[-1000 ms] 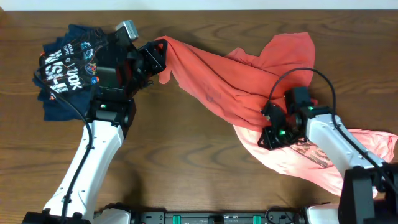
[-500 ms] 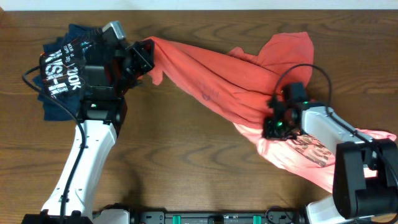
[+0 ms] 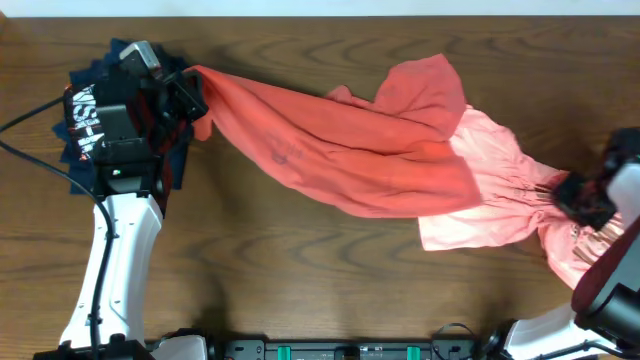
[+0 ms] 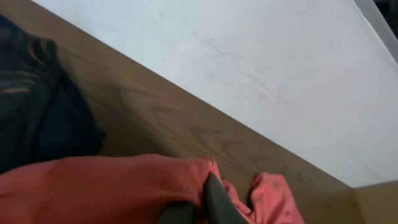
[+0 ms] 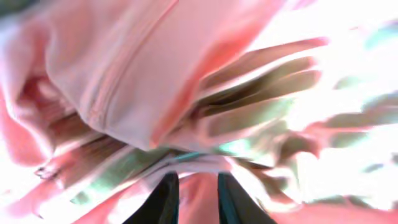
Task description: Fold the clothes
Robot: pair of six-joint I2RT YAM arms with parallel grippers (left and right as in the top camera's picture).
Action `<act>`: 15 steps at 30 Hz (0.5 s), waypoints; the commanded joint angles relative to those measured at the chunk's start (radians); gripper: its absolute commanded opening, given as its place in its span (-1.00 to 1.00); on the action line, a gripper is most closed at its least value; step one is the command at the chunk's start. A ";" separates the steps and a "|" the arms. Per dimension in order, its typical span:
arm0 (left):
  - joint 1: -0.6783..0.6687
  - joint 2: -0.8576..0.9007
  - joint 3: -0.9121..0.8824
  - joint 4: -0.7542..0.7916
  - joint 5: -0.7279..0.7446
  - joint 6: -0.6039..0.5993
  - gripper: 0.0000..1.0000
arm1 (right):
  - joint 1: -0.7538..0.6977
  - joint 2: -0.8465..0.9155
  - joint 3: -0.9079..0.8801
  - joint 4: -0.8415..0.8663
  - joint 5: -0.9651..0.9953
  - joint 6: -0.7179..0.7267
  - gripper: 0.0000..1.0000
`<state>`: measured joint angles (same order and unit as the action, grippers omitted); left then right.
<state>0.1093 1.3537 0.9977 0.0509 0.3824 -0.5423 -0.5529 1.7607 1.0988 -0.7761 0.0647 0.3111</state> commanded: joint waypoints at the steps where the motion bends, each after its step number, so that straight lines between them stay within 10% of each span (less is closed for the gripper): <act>1: 0.020 -0.022 0.014 0.006 -0.030 0.043 -0.88 | -0.062 -0.001 0.092 -0.037 -0.023 -0.016 -0.57; 9: -0.005 -0.022 0.014 -0.082 0.074 0.059 -0.75 | -0.013 -0.003 0.208 -0.225 -0.449 -0.338 -0.44; 13: -0.076 -0.019 0.013 -0.339 0.100 0.080 0.96 | 0.090 -0.002 0.178 -0.299 -0.449 -0.403 -0.43; 15: -0.111 -0.013 0.013 -0.452 0.100 0.087 0.96 | 0.148 -0.002 0.145 -0.285 -0.425 -0.402 -0.42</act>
<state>0.0410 1.3483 1.0016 -0.3313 0.4419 -0.4854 -0.4778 1.7607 1.2800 -1.0653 -0.3096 -0.0071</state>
